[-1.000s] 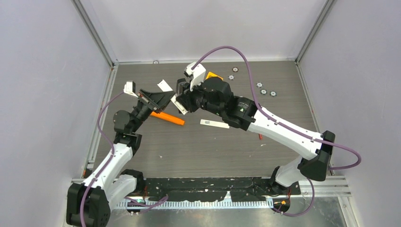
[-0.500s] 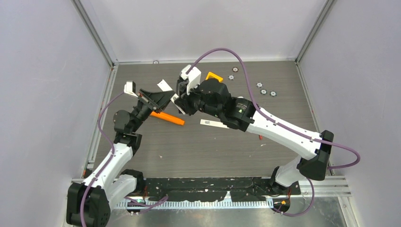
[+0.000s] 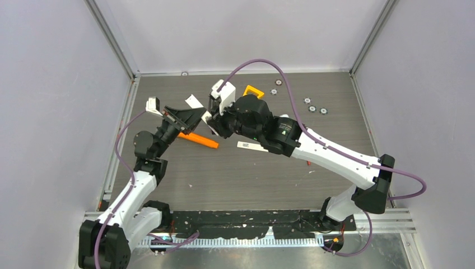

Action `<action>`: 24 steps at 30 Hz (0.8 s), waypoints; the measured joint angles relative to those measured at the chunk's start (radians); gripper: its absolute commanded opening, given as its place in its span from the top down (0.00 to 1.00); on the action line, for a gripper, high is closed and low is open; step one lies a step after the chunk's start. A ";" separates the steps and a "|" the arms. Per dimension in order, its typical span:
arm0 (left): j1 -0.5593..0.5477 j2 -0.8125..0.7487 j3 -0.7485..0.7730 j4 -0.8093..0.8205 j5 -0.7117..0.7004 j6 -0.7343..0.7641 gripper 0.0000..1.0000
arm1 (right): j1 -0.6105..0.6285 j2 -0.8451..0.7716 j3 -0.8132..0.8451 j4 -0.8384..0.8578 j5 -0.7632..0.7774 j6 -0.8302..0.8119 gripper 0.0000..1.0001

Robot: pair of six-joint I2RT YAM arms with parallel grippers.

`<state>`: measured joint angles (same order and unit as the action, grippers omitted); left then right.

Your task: Load the batteries into the remote control

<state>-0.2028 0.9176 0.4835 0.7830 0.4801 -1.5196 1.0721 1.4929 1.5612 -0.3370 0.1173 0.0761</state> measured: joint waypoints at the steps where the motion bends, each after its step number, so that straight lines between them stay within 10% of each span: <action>1: 0.000 -0.003 0.000 -0.003 -0.001 0.000 1.00 | 0.000 0.000 0.000 -0.002 -0.001 -0.003 0.80; 24: 0.000 -0.026 0.000 -0.063 -0.018 0.006 1.00 | -0.003 0.002 0.057 -0.085 -0.027 0.074 0.47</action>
<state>-0.2028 0.8917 0.4831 0.7204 0.4618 -1.5131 1.0691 1.4948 1.6180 -0.4225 0.0906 0.1505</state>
